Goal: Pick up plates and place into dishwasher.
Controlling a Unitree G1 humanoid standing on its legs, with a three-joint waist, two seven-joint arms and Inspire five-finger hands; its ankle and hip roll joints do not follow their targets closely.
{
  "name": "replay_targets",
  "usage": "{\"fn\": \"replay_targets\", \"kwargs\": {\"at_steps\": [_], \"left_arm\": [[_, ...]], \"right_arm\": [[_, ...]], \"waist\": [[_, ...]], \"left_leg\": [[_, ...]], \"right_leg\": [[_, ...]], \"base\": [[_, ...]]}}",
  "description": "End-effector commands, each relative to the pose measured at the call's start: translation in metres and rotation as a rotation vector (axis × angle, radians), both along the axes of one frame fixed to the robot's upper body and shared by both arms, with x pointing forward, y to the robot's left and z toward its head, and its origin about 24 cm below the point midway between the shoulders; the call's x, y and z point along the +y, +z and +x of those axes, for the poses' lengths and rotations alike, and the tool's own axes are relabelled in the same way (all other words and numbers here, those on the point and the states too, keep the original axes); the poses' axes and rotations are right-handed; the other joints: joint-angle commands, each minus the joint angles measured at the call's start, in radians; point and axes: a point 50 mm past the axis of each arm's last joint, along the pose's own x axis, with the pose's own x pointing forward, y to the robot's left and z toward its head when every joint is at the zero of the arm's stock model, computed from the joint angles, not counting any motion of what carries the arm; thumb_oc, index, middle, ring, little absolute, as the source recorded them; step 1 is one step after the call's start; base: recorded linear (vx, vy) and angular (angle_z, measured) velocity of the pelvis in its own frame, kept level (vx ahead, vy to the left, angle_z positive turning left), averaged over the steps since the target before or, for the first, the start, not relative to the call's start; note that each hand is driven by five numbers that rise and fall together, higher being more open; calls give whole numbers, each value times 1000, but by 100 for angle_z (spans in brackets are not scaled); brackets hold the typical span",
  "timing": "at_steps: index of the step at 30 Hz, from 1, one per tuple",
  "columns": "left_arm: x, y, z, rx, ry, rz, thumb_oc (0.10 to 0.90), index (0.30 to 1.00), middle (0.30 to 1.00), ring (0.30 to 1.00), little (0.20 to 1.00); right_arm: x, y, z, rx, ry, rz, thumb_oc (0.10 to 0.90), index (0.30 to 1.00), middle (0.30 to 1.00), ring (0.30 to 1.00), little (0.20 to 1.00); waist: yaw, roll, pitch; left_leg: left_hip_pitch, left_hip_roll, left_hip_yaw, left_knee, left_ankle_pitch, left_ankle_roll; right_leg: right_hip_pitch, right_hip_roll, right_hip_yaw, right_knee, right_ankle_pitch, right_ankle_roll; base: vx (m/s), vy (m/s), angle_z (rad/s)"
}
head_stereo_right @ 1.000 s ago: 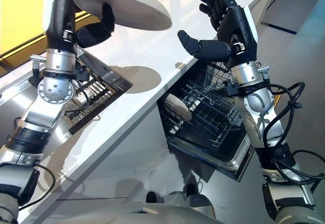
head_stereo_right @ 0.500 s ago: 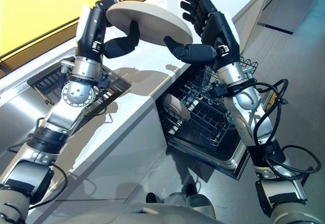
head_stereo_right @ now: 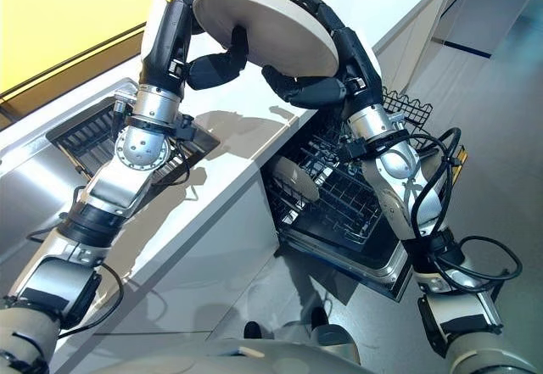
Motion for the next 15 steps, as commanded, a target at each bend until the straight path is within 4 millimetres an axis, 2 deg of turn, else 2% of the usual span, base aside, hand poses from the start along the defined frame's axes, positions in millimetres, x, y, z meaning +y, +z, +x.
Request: {"fn": "replay_targets", "kwargs": {"at_steps": [1, 15], "left_arm": [[-21, 44, 3, -177, -65, -14, 100, 300, 300, 300, 200], [-16, 40, 6, -156, -35, 29, 100, 300, 300, 300, 200]], "right_arm": [[16, 44, -4, -196, 103, 88, 100, 300, 300, 300, 200], [8, 43, -2, -194, 68, 129, 100, 300, 300, 300, 200]], "waist": [[1, -30, -143], [5, -29, -143]], "left_leg": [[-10, -58, -24, 2, -82, 54], [-13, -59, -33, 2, -82, 56]], "right_leg": [[1, 36, -13, 4, -14, 16], [0, 35, -17, 4, -14, 17]], "base": [[0, 0, 0], [0, -2, 0]]}}
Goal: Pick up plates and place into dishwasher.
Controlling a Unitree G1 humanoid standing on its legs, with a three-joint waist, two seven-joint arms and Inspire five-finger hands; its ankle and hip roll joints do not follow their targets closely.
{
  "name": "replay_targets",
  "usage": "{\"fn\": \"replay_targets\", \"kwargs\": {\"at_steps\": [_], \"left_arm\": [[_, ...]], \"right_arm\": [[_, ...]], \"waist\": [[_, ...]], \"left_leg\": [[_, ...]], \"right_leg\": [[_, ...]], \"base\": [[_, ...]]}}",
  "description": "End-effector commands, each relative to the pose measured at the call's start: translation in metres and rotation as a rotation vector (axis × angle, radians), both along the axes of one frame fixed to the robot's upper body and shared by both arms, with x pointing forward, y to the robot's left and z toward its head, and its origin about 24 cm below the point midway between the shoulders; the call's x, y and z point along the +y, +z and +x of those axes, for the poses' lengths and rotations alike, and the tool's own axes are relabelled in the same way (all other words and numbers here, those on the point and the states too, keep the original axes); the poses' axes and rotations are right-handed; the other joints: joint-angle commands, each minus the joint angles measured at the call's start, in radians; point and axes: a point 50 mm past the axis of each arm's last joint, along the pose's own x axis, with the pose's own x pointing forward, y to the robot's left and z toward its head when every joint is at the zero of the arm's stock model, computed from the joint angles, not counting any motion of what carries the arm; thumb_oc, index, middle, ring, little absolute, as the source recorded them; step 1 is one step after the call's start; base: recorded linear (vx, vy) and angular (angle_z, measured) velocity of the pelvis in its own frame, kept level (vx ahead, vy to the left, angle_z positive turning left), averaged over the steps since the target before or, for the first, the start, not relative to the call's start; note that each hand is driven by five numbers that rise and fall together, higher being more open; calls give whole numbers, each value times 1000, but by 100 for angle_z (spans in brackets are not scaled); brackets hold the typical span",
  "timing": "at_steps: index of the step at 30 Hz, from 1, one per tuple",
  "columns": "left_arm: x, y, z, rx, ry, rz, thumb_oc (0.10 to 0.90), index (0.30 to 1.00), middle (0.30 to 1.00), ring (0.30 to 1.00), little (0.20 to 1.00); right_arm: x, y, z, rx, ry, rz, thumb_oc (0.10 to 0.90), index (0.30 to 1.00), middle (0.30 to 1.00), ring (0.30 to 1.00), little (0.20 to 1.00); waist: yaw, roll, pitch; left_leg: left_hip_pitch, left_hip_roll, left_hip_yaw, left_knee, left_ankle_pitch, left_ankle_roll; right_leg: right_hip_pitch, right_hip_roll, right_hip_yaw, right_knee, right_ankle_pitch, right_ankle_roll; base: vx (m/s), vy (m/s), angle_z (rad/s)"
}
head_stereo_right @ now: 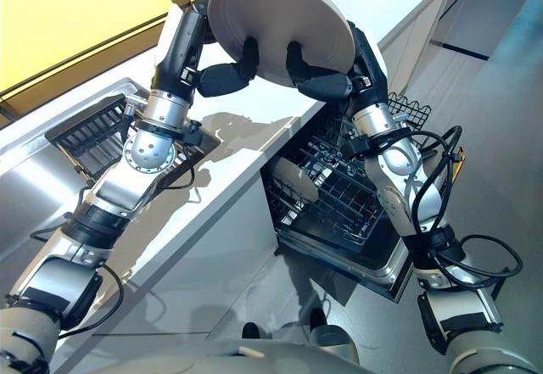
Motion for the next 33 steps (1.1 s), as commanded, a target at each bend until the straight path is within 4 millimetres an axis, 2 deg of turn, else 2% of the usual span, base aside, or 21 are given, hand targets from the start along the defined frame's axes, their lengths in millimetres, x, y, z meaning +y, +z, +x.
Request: {"fn": "replay_targets", "kwargs": {"at_steps": [1, 5, 6, 7, 11, 17, 20, 21, 22, 25, 26, 27, 31, 33], "left_arm": [[-7, 48, 6, -194, -6, -12, 100, 300, 300, 300, 200], [-4, 44, 8, -187, 12, 8, 116, 314, 314, 314, 216], [-3, 43, 8, -186, 17, 18, 396, 554, 554, 554, 496], [-1, 42, 8, -180, 19, 35, 800, 900, 900, 900, 900], [4, 40, 7, -178, 36, 80, 800, 900, 900, 900, 900], [33, 46, 1, -204, 61, 97, 800, 900, 900, 900, 900], [33, 46, 1, -204, 61, 97, 800, 900, 900, 900, 900], [53, 47, -3, -173, 75, 95, 800, 900, 900, 900, 900], [84, 39, -12, -77, 72, 47, 800, 900, 900, 900, 900], [107, 34, -21, -39, 91, 9, 800, 900, 900, 900, 900], [121, 31, -26, -37, 149, 32, 800, 900, 900, 900, 900], [123, 30, -27, -37, 166, 43, 800, 900, 900, 900, 900], [154, 28, -41, -31, 272, 62, 800, 900, 900, 900, 900], [154, 28, -41, -31, 272, 62, 800, 900, 900, 900, 900]], "right_arm": [[16, 47, -9, -224, 115, 117, 100, 300, 300, 300, 200], [13, 45, -9, -222, 107, 119, 100, 300, 300, 300, 200], [12, 44, -9, -222, 104, 119, 100, 300, 300, 300, 200], [12, 44, -9, -220, 100, 117, 100, 300, 300, 300, 200], [6, 42, -9, -219, 81, 111, 100, 300, 300, 300, 200], [-11, 38, -9, -213, 25, 95, 100, 300, 300, 300, 200], [-11, 38, -9, -213, 25, 95, 100, 300, 300, 300, 200], [-22, 34, -10, -206, -9, 84, 100, 300, 300, 300, 200], [-41, 25, -15, -186, -73, 64, 100, 300, 300, 300, 200], [-55, 19, -17, -173, -138, 35, 100, 300, 300, 300, 200], [-63, 16, -17, -167, -186, 7, 100, 300, 300, 300, 200], [-64, 15, -17, -166, -198, -2, 100, 300, 300, 300, 200], [-85, 15, -22, -172, -308, -77, 100, 300, 300, 300, 200], [-85, 15, -22, -172, -308, -77, 100, 300, 300, 300, 200]], "waist": [[3, -21, -138], [4, -20, -139], [5, -20, -139], [6, -20, -140], [9, -20, -139], [20, -16, -139], [20, -16, -139], [26, -13, -140], [39, -6, -140], [52, -2, -138], [56, 0, -137], [56, 1, -137], [65, 3, -136], [65, 3, -136]], "left_leg": [[-12, -59, -33, 2, -82, 56], [-13, -60, -35, 2, -81, 56], [-14, -60, -35, 2, -81, 56], [-14, -60, -34, 2, -81, 56], [-15, -60, -35, 2, -79, 55], [-16, -58, -38, 2, -76, 52], [-16, -58, -38, 2, -76, 52], [-17, -57, -39, 2, -74, 51], [-19, -58, -47, 2, -70, 50], [-21, -59, -55, 2, -67, 49], [-21, -59, -59, 2, -66, 48], [-21, -59, -60, 2, -65, 48], [-24, -60, -66, 2, -63, 46], [-24, -60, -66, 2, -63, 46]], "right_leg": [[1, 35, -17, 4, -15, 17], [0, 35, -18, 4, -14, 17], [0, 35, -19, 4, -15, 17], [0, 35, -20, 4, -15, 17], [-1, 34, -21, 4, -14, 17], [-1, 31, -30, 4, -13, 19], [-1, 31, -30, 4, -13, 19], [-1, 28, -37, 4, -12, 20], [0, 25, -47, 4, -14, 21], [1, 23, -53, 4, -15, 20], [2, 21, -57, 4, -15, 20], [2, 21, -58, 4, -15, 20], [2, 19, -65, 4, -18, 21], [2, 19, -65, 4, -18, 21]], "base": [[0, 0, 0], [0, 0, 0], [0, 0, 0], [0, 0, 0], [0, 0, 0], [0, 0, 0], [2, -4, 1], [26, -30, 5], [35, -34, 5], [32, -15, 10], [34, -8, 11], [32, -6, 0], [22, -3, 4], [4, -1, 2]]}}
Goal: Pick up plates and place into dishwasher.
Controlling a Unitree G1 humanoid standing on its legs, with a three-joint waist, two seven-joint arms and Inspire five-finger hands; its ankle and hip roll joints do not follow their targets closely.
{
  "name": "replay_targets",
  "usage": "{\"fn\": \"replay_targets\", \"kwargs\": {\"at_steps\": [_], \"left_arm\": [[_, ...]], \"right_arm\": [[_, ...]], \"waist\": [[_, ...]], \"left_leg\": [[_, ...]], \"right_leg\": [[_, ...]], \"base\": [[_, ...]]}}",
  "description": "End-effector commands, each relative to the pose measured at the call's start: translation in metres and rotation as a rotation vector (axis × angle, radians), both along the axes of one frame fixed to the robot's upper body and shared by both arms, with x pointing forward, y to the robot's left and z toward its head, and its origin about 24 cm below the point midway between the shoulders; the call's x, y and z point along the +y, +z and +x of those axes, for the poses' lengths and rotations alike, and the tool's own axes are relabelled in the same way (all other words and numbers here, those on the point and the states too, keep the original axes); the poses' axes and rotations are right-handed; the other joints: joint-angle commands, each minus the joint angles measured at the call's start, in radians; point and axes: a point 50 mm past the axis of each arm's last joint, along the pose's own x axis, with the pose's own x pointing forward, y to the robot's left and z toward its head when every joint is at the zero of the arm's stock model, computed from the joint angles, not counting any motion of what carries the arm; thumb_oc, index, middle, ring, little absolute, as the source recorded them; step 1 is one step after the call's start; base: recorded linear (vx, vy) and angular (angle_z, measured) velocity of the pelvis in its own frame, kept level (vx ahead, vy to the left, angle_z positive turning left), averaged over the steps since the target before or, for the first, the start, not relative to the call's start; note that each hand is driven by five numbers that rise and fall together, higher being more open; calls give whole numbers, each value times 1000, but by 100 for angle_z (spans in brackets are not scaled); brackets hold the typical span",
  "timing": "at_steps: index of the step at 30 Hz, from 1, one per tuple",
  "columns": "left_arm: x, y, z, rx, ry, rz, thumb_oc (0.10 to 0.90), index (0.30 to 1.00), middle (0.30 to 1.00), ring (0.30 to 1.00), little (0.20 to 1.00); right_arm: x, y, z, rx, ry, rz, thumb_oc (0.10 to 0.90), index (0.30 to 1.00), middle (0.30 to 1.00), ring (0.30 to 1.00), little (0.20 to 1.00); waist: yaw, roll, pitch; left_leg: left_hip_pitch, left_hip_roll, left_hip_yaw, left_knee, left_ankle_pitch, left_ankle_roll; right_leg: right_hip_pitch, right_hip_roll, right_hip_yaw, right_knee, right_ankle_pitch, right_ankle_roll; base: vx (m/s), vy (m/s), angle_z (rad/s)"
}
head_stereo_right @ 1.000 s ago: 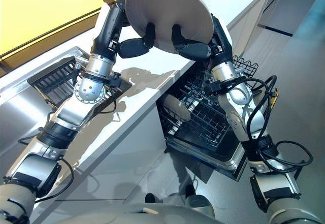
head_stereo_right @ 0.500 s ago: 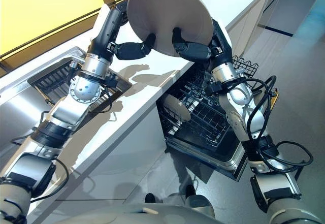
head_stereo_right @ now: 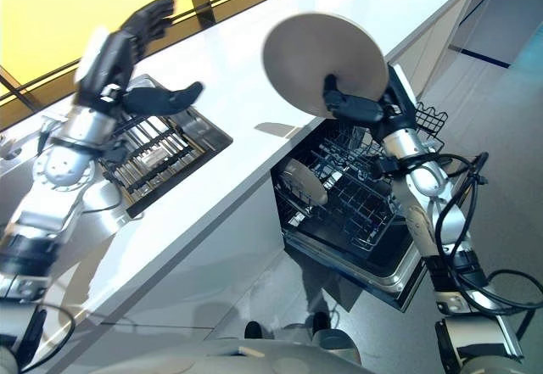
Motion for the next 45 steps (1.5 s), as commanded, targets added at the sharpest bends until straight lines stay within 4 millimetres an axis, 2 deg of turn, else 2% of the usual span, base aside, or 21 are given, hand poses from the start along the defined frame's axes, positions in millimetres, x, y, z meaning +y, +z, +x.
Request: {"fn": "replay_targets", "kwargs": {"at_steps": [1, 2, 3, 5, 7, 9, 10, 11, 13, 16, 20, 21, 27, 34, 39, 45], "left_arm": [[23, 46, -14, -199, 45, 23, 800, 900, 900, 900, 900], [23, 46, -14, -199, 45, 23, 800, 900, 900, 900, 900], [41, 46, -24, -221, 119, 22, 800, 900, 900, 900, 900], [59, 43, -36, -232, 225, 27, 800, 900, 900, 900, 900], [64, 38, -43, -217, 264, 63, 800, 900, 900, 900, 900], [64, 36, -46, -215, 283, 82, 800, 900, 900, 900, 900], [70, 34, -55, -204, 321, 134, 800, 900, 900, 900, 900], [72, 35, -57, -198, 339, 145, 800, 900, 900, 900, 900], [76, 34, -61, -198, 370, 167, 800, 900, 900, 900, 900], [74, 36, -65, -210, 365, 164, 800, 900, 900, 900, 900], [63, 34, -67, -202, 265, 64, 800, 900, 900, 900, 900], [63, 34, -67, -202, 265, 64, 800, 900, 900, 900, 900], [43, 31, -64, -188, 140, 38, 800, 900, 900, 900, 900], [19, 27, -56, -222, 50, 30, 800, 900, 900, 900, 900], [8, 21, -42, -211, 21, -19, 800, 900, 900, 900, 900], [-9, 25, -30, -244, -48, -39, 800, 900, 900, 900, 900]], "right_arm": [[-10, 62, -11, -321, -41, -82, 100, 300, 300, 300, 200], [-10, 62, -11, -321, -41, -82, 100, 300, 300, 300, 200], [-26, 62, -14, -334, -148, -158, 100, 300, 300, 300, 200], [-51, 63, -21, -341, -351, -332, 100, 300, 300, 300, 200], [-66, 63, -28, -329, -437, -409, 100, 300, 300, 300, 200], [-71, 62, -31, -321, -465, -433, 100, 300, 300, 300, 200], [-94, 63, -44, -280, -574, -534, 100, 300, 300, 300, 200], [-102, 63, -47, -260, -618, -576, 100, 300, 300, 300, 200], [-120, 61, -53, -205, -704, -680, 100, 300, 300, 300, 200], [-135, 54, -56, -108, -768, -803, 100, 300, 300, 300, 200], [-151, 36, -55, 57, -812, -924, 100, 300, 300, 300, 200], [-151, 36, -55, 57, -812, -924, 100, 300, 300, 300, 200], [-148, 1, -44, 286, -686, -988, 100, 300, 300, 300, 200], [-123, -48, -17, 439, -567, -937, 100, 300, 300, 300, 200], [-102, -67, 12, 495, -538, -915, 100, 300, 300, 300, 200], [-92, -85, 37, 610, -552, -985, 100, 300, 300, 300, 200]], "waist": [[8, -9, -128], [8, -9, -128], [13, -9, -124], [16, -11, -121], [15, -13, -120], [15, -13, -121], [10, -18, -118], [10, -20, -115], [10, -23, -109], [14, -27, -97], [23, -33, -79], [23, -33, -79], [40, -34, -56], [72, -26, -25], [97, -16, 2], [136, -1, 27]], "left_leg": [[-13, -59, -32, 4, -63, 46], [-13, -59, -32, 4, -63, 46], [-14, -60, -37, 4, -61, 46], [-16, -62, -42, 4, -60, 45], [-17, -62, -43, 4, -59, 46], [-17, -62, -43, 4, -60, 46], [-18, -62, -44, 4, -61, 46], [-16, -63, -44, 4, -61, 46], [-12, -62, -46, 4, -70, 47], [-11, -64, -51, 4, -70, 48], [-17, -64, -60, 4, -58, 48], [-17, -64, -60, 4, -58, 48], [-16, -64, -76, 4, -61, 46], [-23, -65, -88, 4, -55, 48], [-33, -68, -104, 4, -49, 47], [-56, -76, -131, 4, -40, 46]], "right_leg": [[0, 24, -38, 5, -16, 20], [0, 24, -38, 5, -16, 20], [1, 23, -43, 5, -16, 21], [0, 23, -46, 5, -16, 23], [0, 24, -47, 5, -17, 23], [-1, 24, -47, 5, -17, 24], [-2, 24, -46, 5, -17, 26], [0, 24, -46, 5, -17, 26], [5, 25, -47, 5, -24, 28], [6, 24, -49, 5, -23, 29], [4, 24, -57, 5, -15, 27], [4, 24, -57, 5, -15, 27], [10, 20, -75, 5, -23, 28], [9, 11, -101, 5, -23, 23], [7, 2, -116, 5, -21, 17], [-4, -9, -131, 5, -21, 10]], "base": [[0, 0, 0], [28, -7, 4], [38, -13, 1], [57, -9, 4], [37, 2, 10], [31, -1, 7], [54, -2, 3], [57, -5, 4], [54, -12, 1], [14, -17, -1], [-16, -36, -3], [-33, -36, 0], [8, -28, 2], [-15, -35, 7], [-42, -21, 11], [-50, -14, 19]]}}
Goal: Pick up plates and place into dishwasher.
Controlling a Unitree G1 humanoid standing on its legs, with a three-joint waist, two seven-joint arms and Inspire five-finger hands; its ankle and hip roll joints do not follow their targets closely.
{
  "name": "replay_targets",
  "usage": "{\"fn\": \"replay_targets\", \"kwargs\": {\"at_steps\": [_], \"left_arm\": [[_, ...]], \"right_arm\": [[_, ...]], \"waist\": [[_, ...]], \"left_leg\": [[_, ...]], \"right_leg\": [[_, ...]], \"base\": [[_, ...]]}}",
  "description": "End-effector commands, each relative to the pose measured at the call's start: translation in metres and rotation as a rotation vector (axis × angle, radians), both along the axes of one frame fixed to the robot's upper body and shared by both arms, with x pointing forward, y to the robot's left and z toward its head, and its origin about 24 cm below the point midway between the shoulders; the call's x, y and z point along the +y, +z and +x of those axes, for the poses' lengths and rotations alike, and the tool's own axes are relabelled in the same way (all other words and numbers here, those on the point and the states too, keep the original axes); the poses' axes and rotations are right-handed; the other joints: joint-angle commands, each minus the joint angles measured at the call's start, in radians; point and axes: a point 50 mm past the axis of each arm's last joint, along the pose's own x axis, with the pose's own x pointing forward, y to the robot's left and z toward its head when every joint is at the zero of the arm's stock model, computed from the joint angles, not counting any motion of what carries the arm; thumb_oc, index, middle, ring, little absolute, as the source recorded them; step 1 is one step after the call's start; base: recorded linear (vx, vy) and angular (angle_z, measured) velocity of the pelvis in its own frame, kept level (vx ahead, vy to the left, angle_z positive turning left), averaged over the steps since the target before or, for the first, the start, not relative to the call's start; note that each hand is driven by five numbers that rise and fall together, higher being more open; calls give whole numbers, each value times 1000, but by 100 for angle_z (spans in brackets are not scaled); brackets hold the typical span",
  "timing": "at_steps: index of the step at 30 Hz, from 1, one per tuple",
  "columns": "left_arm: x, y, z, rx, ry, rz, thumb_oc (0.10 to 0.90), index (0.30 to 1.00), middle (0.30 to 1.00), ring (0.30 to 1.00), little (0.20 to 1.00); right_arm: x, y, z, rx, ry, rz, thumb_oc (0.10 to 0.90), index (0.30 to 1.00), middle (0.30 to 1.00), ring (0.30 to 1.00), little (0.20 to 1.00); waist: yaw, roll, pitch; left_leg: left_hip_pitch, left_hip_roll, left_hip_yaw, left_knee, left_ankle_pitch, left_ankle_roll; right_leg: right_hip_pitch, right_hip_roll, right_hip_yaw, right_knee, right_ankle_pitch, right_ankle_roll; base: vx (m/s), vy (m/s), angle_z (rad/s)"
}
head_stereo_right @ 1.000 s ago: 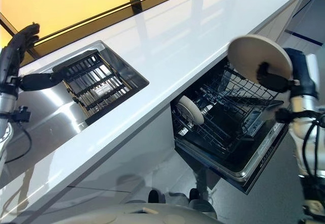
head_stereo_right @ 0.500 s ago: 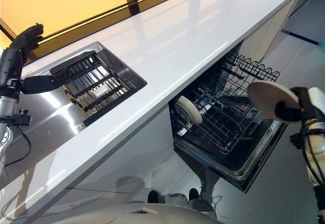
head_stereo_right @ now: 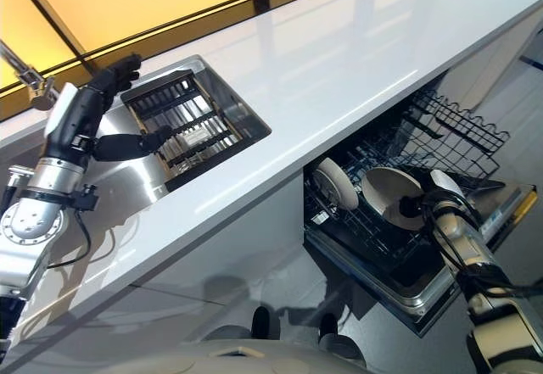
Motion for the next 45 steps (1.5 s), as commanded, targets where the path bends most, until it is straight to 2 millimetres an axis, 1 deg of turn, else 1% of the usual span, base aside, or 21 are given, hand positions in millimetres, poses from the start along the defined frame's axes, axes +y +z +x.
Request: {"fn": "replay_targets", "kwargs": {"at_steps": [1, 4, 8, 12, 14, 15, 16, 17, 18, 19, 24, 30, 33, 34, 35, 38, 39, 40, 43, 45], "left_arm": [[-12, 65, 9, -337, -63, -22, 800, 900, 900, 900, 900], [-14, 71, 10, -364, -80, -22, 800, 900, 900, 900, 900], [-15, 80, 9, -398, -95, -30, 800, 900, 900, 900, 900], [-17, 86, 8, -434, -107, -37, 800, 900, 900, 900, 900], [-19, 87, 7, -444, -118, -37, 800, 900, 900, 900, 900], [-20, 87, 6, -445, -121, -37, 800, 900, 900, 900, 900], [-20, 87, 6, -445, -123, -38, 800, 900, 900, 900, 900], [-20, 87, 6, -445, -123, -38, 800, 900, 900, 900, 900], [-20, 87, 6, -445, -125, -38, 800, 900, 900, 900, 900], [-22, 88, 6, -445, -131, -38, 800, 900, 900, 900, 900], [-24, 88, 7, -443, -139, -46, 800, 900, 900, 900, 900], [-23, 84, 5, -430, -130, -48, 800, 900, 900, 900, 900], [-22, 80, 4, -420, -121, -47, 800, 900, 900, 900, 900], [-19, 80, 2, -418, -116, -43, 800, 900, 900, 900, 900], [-18, 79, 1, -415, -113, -41, 800, 900, 900, 900, 900], [-15, 76, -1, -408, -105, -43, 800, 900, 900, 900, 900], [-14, 75, -2, -404, -103, -44, 800, 900, 900, 900, 900], [-14, 75, -2, -405, -103, -44, 800, 900, 900, 900, 900], [-11, 75, -4, -399, -99, -39, 800, 900, 900, 900, 900], [-10, 75, -5, -399, -96, -34, 800, 900, 900, 900, 900]], "right_arm": [[6, 53, 44, -149, 30, -106, 100, 300, 300, 300, 200], [-4, 51, 44, -115, -16, -141, 100, 300, 300, 300, 200], [-13, 56, 46, -90, -54, -148, 100, 300, 300, 300, 200], [-14, 61, 50, -71, -57, -131, 100, 300, 300, 300, 200], [-12, 54, 48, -50, -55, -108, 100, 300, 300, 300, 200], [-11, 51, 47, -40, -51, -103, 114, 312, 312, 312, 214], [-11, 50, 46, -38, -48, -103, 287, 460, 460, 460, 387], [-11, 50, 46, -38, -48, -103, 287, 460, 460, 460, 387], [-10, 49, 46, -37, -46, -99, 698, 813, 813, 813, 798], [-9, 46, 45, -42, -40, -79, 800, 900, 900, 900, 900], [-10, 51, 45, -84, -14, -112, 800, 900, 900, 900, 900], [-20, 59, 40, -111, -15, -99, 800, 900, 900, 900, 900], [-23, 66, 37, -131, 2, -132, 800, 900, 900, 900, 900], [-26, 75, 36, -152, 3, -153, 800, 900, 900, 900, 900], [-28, 78, 34, -156, 2, -159, 800, 900, 900, 900, 900], [-32, 85, 30, -171, 5, -195, 800, 900, 900, 900, 900], [-34, 88, 28, -168, 4, -203, 800, 900, 900, 900, 900], [-34, 89, 27, -170, 3, -207, 800, 900, 900, 900, 900], [-37, 102, 24, -193, 7, -254, 800, 900, 900, 900, 900], [-40, 106, 22, -210, -6, -286, 800, 900, 900, 900, 900]], "waist": [[25, -30, -2], [39, -18, 16], [56, -4, 38], [62, 3, 54], [64, 4, 60], [64, 5, 59], [64, 5, 59], [64, 5, 59], [63, 6, 59], [61, 5, 55], [51, -2, 49], [34, -15, 36], [23, -24, 30], [14, -30, 25], [10, -32, 23], [-1, -38, 15], [-5, -39, 12], [-6, -41, 12], [-17, -49, 3], [-22, -51, -2]], "left_leg": [[-24, -72, -40, 1, -65, 46], [-37, -75, -49, 1, -60, 46], [-54, -81, -60, 1, -55, 48], [-72, -86, -64, 1, -50, 49], [-73, -87, -66, 1, -51, 49], [-72, -88, -65, 1, -51, 49], [-71, -88, -65, 1, -51, 49], [-71, -88, -65, 1, -51, 49], [-71, -88, -65, 1, -51, 49], [-67, -88, -64, 1, -53, 49], [-57, -87, -56, 1, -57, 49], [-37, -83, -44, 1, -66, 49], [-25, -81, -38, 1, -70, 48], [-25, -80, -32, 1, -64, 47], [-17, -79, -31, 1, -73, 47], [-15, -78, -25, 1, -68, 46], [-7, -76, -24, 1, -77, 46], [-10, -77, -23, 1, -70, 46], [-3, -75, -16, 1, -73, 45], [-1, -74, -12, 1, -75, 45]], "right_leg": [[-10, 3, -28, 10, -11, 4], [-18, 0, -29, 10, -11, 3], [-30, -7, -36, 10, -9, 2], [-46, -10, -37, 10, -5, 0], [-47, -12, -38, 10, -6, 1], [-46, -13, -38, 10, -6, 0], [-45, -13, -38, 10, -6, 1], [-45, -13, -38, 10, -6, 1], [-45, -13, -38, 10, -6, 1], [-41, -13, -38, 10, -6, 1], [-36, -12, -30, 10, -5, 2], [-21, -7, -19, 10, -8, 6], [-11, -4, -10, 10, -8, 7], [-13, -3, -7, 10, 0, 8], [-7, -1, -4, 10, -8, 8], [-7, 1, 3, 10, -1, 9], [0, 2, 6, 10, -9, 10], [-4, 2, 6, 10, -2, 10], [1, 5, 12, 10, -3, 12], [2, 8, 15, 10, -4, 12]], "base": [[-101, 5, 23], [-69, 8, 18], [-67, 7, 9], [-83, 7, 11], [-28, 3, 13], [-1, 10, 7], [0, 0, 0], [0, 0, 0], [0, 0, 0], [0, 0, 0], [0, 0, 0], [29, 8, -1], [44, 10, -7], [45, 4, -12], [54, 3, -14], [35, 1, -10], [31, 0, -8], [34, -3, -7], [30, -4, -9], [27, 1, -6]]}}
